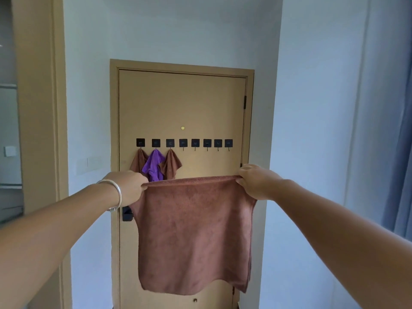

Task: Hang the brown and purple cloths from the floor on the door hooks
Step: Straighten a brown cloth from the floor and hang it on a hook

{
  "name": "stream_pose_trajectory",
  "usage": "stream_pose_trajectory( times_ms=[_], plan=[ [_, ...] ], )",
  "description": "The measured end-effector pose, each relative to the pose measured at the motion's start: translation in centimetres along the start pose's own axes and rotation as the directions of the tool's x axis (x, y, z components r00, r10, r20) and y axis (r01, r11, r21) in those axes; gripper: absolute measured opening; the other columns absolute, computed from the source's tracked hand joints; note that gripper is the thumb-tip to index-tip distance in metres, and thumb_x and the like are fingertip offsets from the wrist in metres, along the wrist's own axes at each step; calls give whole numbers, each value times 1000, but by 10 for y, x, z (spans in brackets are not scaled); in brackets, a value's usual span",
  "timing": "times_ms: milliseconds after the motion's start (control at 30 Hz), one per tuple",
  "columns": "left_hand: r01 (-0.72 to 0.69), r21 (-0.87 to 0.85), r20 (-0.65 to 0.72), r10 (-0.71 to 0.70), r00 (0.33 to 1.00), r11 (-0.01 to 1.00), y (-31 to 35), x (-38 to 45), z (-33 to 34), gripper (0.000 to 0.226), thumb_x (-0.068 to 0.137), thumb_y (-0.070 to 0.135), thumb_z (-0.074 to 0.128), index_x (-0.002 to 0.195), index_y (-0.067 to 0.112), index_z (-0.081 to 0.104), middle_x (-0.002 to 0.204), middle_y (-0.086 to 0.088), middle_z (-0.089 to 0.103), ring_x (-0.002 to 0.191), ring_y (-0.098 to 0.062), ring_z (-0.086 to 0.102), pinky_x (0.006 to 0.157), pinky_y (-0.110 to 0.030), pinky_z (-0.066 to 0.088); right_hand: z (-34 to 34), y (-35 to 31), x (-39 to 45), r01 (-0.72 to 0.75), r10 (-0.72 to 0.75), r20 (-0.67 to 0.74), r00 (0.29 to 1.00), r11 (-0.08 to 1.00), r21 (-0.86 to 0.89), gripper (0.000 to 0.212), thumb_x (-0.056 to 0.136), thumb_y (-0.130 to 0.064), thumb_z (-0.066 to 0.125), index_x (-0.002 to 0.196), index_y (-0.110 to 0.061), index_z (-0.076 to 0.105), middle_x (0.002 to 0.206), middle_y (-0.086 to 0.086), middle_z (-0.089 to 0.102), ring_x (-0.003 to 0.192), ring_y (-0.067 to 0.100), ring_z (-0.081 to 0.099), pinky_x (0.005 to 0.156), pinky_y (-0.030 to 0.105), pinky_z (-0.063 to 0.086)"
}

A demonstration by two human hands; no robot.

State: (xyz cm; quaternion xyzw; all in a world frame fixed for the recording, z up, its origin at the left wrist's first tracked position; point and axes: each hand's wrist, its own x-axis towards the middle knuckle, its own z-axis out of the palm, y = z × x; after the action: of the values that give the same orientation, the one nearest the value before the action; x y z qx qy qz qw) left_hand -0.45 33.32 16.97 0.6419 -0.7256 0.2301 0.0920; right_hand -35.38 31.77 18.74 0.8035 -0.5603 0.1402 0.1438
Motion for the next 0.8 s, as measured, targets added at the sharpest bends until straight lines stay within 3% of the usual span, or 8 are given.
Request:
stream_pose_trajectory(
  times_ms=[200, 367, 567, 800],
  plan=[
    [19, 16, 41, -19, 999, 1000, -14, 58, 43, 27, 99, 24, 34, 85, 24, 57, 82, 4, 63, 76, -15, 61, 56, -22, 37, 44, 13, 68, 1, -1, 17, 1000, 1000, -6, 39, 103, -36, 29, 134, -24, 50, 134, -3, 48, 133, 17, 34, 104, 37, 33],
    [33, 38, 51, -35, 998, 999, -17, 119, 77, 28, 99, 23, 32, 86, 23, 57, 86, 4, 63, 80, -16, 61, 68, -29, 47, 78, 40, 134, 29, -29, 9, 1000, 999, 16, 40, 103, -36, 29, 136, -26, 49, 139, -4, 47, 135, 16, 32, 110, 39, 32],
    [60, 43, 52, -63, 997, 997, -15, 207, 104, 31, 100, 26, 31, 78, 27, 53, 81, 6, 61, 74, -13, 57, 56, -23, 36, 109, 86, 221, 40, -39, -16, 999, 997, 66, 41, 103, -36, 28, 137, -26, 48, 142, -4, 46, 136, 16, 32, 110, 41, 32],
    [71, 48, 64, -74, 995, 996, -15, 282, 147, 30, 100, 26, 33, 91, 28, 61, 86, 7, 64, 78, -12, 59, 61, -23, 39, 153, 121, 301, 59, -60, 2, 998, 993, 107, 40, 103, -34, 29, 136, -24, 49, 141, -3, 47, 134, 17, 33, 109, 40, 32]
  ],
)
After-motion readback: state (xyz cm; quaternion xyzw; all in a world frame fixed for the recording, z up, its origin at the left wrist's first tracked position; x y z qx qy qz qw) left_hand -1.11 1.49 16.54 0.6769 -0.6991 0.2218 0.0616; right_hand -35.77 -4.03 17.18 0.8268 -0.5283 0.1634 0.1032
